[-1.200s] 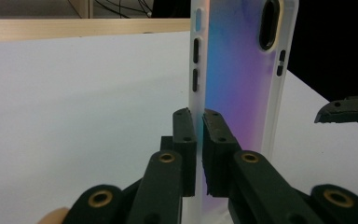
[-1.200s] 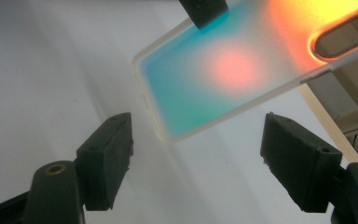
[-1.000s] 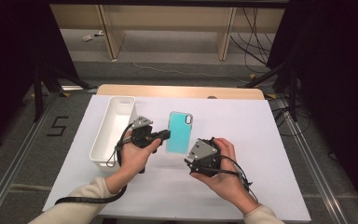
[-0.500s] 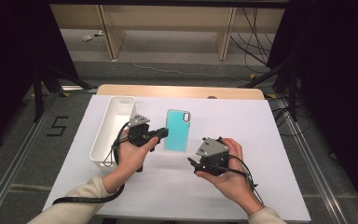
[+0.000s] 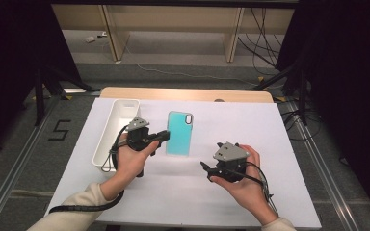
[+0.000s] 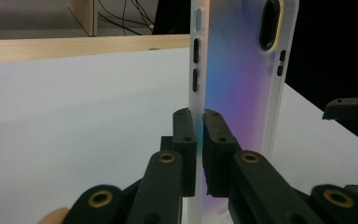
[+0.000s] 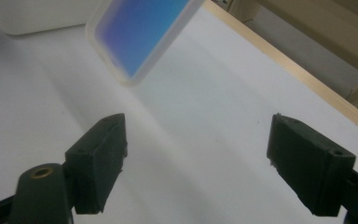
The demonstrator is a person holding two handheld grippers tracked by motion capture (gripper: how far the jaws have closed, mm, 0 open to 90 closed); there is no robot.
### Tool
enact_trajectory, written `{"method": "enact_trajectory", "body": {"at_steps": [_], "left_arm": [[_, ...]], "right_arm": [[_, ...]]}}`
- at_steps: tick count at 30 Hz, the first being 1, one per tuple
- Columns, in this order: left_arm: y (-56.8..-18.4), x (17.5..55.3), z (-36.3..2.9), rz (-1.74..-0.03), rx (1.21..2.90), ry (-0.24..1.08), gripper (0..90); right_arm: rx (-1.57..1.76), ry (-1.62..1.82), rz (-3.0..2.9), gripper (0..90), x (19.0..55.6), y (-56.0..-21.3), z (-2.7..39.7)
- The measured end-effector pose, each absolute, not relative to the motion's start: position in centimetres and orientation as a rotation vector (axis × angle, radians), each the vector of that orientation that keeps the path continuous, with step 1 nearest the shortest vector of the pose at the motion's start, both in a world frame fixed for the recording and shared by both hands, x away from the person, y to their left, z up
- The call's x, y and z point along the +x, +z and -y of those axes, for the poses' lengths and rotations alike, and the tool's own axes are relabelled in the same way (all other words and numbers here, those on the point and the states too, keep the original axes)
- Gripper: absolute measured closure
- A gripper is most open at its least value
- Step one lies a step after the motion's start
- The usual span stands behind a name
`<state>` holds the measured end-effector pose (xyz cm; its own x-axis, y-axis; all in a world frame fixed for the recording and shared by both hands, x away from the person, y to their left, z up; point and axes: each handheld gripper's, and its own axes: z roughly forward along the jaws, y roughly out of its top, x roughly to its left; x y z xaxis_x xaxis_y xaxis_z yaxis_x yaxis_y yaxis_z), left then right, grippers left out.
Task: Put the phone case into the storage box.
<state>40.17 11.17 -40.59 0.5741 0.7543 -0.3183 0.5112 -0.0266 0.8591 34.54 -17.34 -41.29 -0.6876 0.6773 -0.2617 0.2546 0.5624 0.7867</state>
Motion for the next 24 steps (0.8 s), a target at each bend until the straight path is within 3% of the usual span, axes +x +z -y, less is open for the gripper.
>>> {"method": "enact_trajectory", "body": {"at_steps": [24], "left_arm": [[-40.0,40.4,-12.1,-1.08,1.666,0.271,84.9]], "right_arm": [[0.881,1.123,-2.182,19.7,34.5,-41.8,20.3]]}}
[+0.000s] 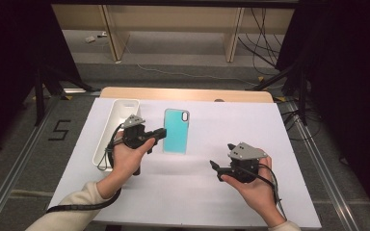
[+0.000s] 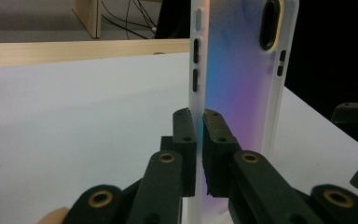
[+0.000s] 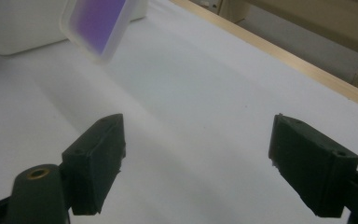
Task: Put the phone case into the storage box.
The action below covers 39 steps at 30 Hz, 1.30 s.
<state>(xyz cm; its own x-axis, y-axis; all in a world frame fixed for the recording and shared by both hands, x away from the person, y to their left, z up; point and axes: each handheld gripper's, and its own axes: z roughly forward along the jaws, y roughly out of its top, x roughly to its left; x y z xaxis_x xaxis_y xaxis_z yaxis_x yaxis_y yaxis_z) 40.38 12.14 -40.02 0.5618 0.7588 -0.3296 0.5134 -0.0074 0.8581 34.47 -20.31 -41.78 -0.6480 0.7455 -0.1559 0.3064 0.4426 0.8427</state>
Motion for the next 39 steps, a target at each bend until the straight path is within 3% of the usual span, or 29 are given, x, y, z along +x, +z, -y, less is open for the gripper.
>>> {"method": "enact_trajectory", "body": {"at_steps": [39], "left_arm": [[-38.8,40.2,-14.4,-1.08,1.624,0.313,84.9]], "right_arm": [[0.973,1.194,-2.084,19.1,33.2,-41.5,22.3]]}}
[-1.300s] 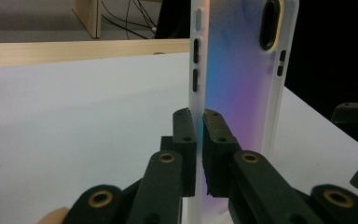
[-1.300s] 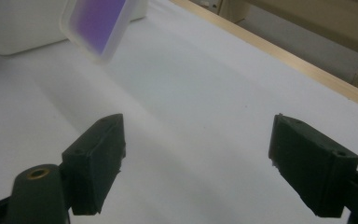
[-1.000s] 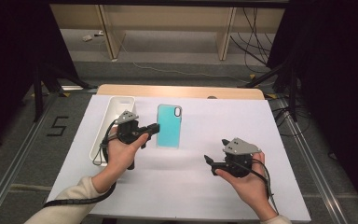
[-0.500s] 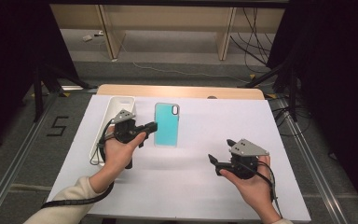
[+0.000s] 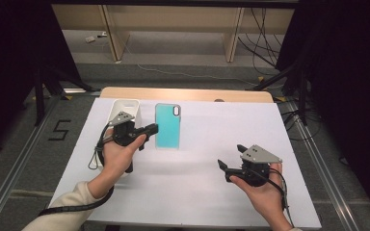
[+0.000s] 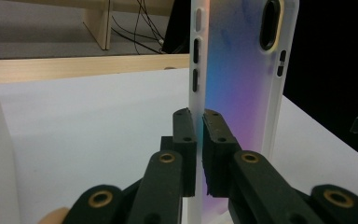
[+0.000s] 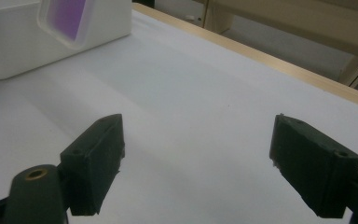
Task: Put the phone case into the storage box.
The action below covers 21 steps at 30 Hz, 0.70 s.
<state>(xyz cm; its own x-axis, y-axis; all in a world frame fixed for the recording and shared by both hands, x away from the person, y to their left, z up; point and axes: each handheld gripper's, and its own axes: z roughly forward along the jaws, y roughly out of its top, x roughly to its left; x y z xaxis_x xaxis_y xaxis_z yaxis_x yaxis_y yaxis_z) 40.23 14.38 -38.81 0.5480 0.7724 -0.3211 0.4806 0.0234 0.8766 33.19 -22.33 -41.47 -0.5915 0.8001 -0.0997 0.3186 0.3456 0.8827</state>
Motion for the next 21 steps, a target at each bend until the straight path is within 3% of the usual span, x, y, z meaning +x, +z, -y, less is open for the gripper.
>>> {"method": "enact_trajectory", "body": {"at_steps": [21], "left_arm": [[-38.5,40.3,-15.9,-1.065,1.623,0.346,84.9]], "right_arm": [[0.987,1.193,-2.074,18.9,33.0,-41.7,22.7]]}}
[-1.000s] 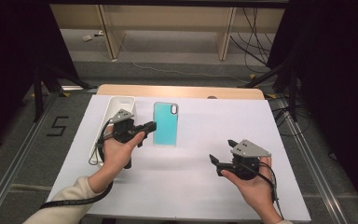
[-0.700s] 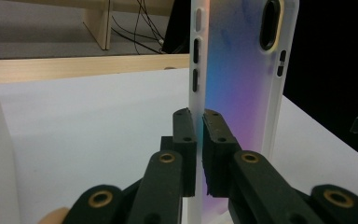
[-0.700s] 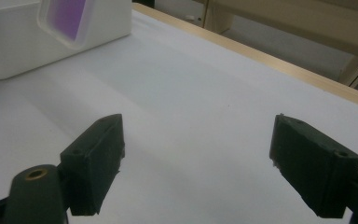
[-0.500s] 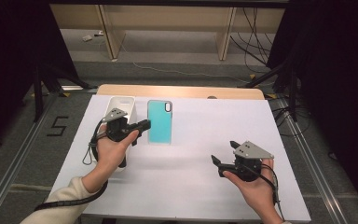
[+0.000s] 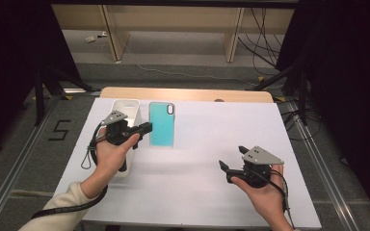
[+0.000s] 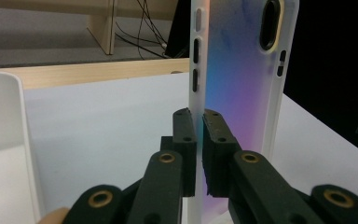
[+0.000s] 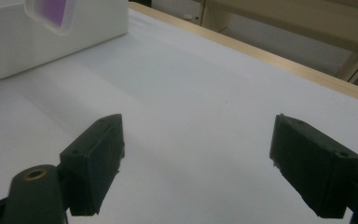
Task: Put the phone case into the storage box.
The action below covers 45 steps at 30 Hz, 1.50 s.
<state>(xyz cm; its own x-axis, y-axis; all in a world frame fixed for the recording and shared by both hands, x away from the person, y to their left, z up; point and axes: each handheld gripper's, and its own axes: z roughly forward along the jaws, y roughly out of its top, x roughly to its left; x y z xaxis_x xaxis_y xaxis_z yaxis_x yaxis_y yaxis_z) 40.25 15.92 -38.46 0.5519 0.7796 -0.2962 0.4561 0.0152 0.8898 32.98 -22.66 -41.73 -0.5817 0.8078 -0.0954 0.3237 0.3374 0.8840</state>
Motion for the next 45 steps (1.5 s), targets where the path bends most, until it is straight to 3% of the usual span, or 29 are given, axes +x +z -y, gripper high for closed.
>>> {"method": "enact_trajectory", "body": {"at_steps": [45], "left_arm": [[-38.0,42.2,-19.7,-1.083,1.611,0.41,84.8]], "right_arm": [[1.011,1.211,-2.075,18.9,32.9,-41.9,22.6]]}}
